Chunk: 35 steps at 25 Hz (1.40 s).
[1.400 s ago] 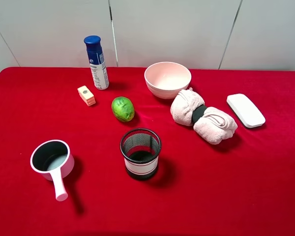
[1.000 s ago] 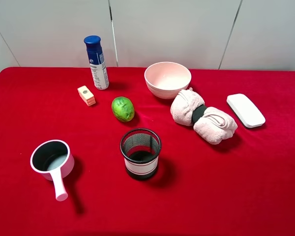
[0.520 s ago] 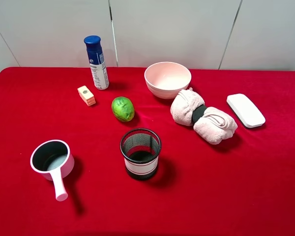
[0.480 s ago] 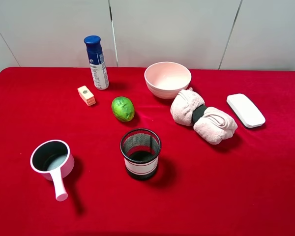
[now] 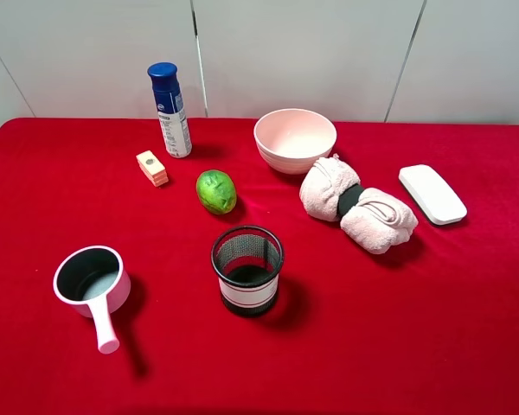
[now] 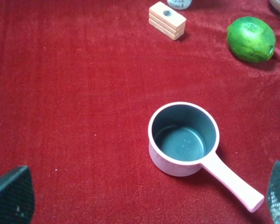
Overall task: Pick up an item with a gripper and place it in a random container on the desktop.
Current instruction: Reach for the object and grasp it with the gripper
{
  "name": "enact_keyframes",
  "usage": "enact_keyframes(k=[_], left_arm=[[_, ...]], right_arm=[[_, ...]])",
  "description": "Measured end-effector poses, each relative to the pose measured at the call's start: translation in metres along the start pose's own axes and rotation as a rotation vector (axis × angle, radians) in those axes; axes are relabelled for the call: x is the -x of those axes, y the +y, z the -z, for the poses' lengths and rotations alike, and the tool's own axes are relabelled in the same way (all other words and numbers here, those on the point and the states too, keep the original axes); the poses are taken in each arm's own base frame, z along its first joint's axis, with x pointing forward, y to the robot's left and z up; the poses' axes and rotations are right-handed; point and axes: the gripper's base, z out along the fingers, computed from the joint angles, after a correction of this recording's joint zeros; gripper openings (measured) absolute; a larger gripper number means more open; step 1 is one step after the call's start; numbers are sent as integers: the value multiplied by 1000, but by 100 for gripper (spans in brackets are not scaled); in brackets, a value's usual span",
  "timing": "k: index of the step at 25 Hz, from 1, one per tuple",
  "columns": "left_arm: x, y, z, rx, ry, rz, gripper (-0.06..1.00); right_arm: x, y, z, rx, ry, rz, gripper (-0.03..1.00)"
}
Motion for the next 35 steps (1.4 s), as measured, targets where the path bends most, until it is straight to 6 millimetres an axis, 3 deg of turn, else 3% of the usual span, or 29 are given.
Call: enact_keyframes(k=[13, 27, 35], left_arm=[[0, 0, 0, 0, 0, 0, 99], [0, 0, 0, 0, -1, -1, 99], [0, 0, 0, 0, -1, -1, 99]], right_arm=[[76, 1, -32, -4, 182, 1, 69], [151, -1, -110, -6, 364, 36, 69], [171, -4, -169, 13, 477, 90, 69]])
